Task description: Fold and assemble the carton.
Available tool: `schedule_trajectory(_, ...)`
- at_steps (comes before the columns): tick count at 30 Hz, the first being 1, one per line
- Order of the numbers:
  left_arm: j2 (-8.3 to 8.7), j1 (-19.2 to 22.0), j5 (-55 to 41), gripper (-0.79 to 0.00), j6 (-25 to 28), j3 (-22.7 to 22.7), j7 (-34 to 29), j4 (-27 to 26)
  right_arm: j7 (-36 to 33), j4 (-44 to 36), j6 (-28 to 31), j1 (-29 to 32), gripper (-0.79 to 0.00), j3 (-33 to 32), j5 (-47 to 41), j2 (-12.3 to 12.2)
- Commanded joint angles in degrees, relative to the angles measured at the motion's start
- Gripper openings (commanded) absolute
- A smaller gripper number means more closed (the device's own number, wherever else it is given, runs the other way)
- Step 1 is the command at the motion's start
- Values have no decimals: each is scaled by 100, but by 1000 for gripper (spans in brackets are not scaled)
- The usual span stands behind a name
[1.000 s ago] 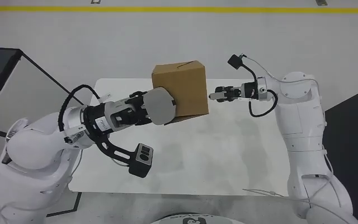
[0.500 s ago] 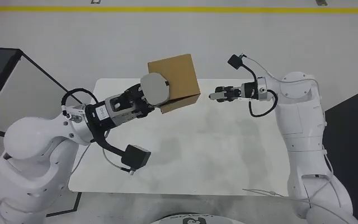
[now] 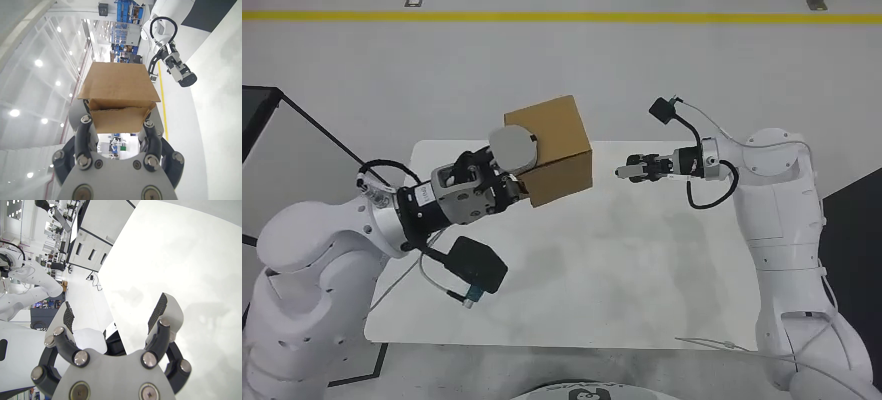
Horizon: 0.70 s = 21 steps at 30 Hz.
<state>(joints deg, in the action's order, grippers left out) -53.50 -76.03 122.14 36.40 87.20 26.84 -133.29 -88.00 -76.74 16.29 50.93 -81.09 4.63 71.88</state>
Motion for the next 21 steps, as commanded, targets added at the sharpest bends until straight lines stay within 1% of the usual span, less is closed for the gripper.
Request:
schedule_trajectory(1,0,1,18,-785,-5,0,15,2,0,0,0,0,0,0,0,0)
schedule_trajectory(5,0,1,18,-785,-5,0,15,2,0,0,0,0,0,0,0,0)
schedule_trajectory(7,-4,-58,-52,-785,67,3,-217,93,0,0,0,0,0,0,0,0)
schedule_trajectory(8,-21,-121,-446,-785,176,-10,-325,178,0,0,0,0,0,0,0,0)
schedule_trajectory(10,-48,-110,-1240,-785,388,77,-564,297,0,0,0,0,0,0,0,0)
schedule_trajectory(12,-59,-121,-1904,-785,765,137,-985,350,0,0,0,0,0,0,0,0)
schedule_trajectory(14,-89,-136,-2640,-785,768,196,-1431,379,0,0,0,0,0,0,0,0)
schedule_trajectory(21,-92,-128,-2735,-785,773,200,-1484,361,0,0,0,0,0,0,0,0)
